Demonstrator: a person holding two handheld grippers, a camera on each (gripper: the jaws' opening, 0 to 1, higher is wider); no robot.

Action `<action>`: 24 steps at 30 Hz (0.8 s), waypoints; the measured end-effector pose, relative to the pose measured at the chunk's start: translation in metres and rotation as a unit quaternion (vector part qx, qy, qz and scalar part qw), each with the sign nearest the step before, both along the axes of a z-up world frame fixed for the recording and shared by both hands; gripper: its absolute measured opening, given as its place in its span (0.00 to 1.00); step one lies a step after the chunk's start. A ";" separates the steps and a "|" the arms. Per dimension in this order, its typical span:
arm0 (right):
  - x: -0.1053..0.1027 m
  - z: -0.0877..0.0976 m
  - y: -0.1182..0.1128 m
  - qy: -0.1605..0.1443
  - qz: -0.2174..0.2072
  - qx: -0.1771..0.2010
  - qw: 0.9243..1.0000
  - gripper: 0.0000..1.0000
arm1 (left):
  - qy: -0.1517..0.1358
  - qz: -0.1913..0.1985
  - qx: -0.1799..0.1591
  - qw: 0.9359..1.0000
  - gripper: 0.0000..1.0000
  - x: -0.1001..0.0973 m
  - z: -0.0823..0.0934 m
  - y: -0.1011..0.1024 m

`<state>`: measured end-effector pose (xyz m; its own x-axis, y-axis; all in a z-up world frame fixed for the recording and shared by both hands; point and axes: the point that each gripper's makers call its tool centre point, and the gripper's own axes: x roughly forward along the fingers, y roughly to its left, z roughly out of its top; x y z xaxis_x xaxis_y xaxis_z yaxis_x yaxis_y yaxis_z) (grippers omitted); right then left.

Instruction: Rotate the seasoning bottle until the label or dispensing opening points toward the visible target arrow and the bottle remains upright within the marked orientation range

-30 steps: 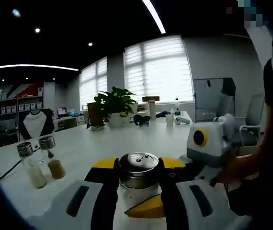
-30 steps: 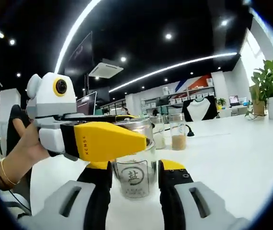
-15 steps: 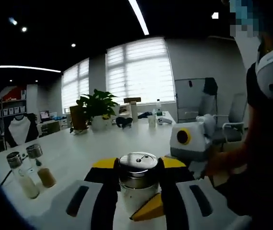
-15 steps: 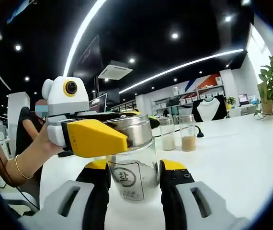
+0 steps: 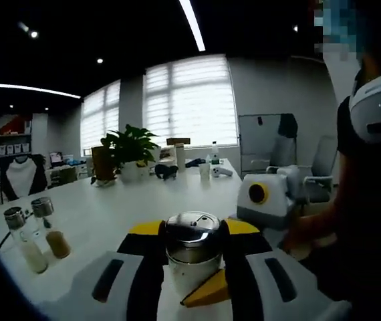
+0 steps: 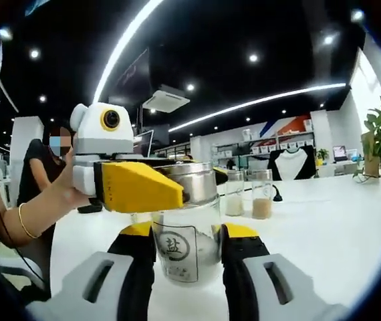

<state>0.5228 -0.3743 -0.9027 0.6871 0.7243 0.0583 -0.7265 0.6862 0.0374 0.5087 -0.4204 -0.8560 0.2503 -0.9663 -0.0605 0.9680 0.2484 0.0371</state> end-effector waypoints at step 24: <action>0.012 0.002 0.005 -0.035 -0.095 -0.023 0.995 0.34 | 0.039 0.253 -0.071 0.964 0.36 0.014 0.011 0.013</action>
<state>0.5349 -0.3692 -0.9007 0.8078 0.5839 0.0804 -0.5825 0.8117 -0.0430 0.5225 -0.4070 -0.8447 0.6920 -0.7215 0.0256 0.7199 0.6870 -0.0990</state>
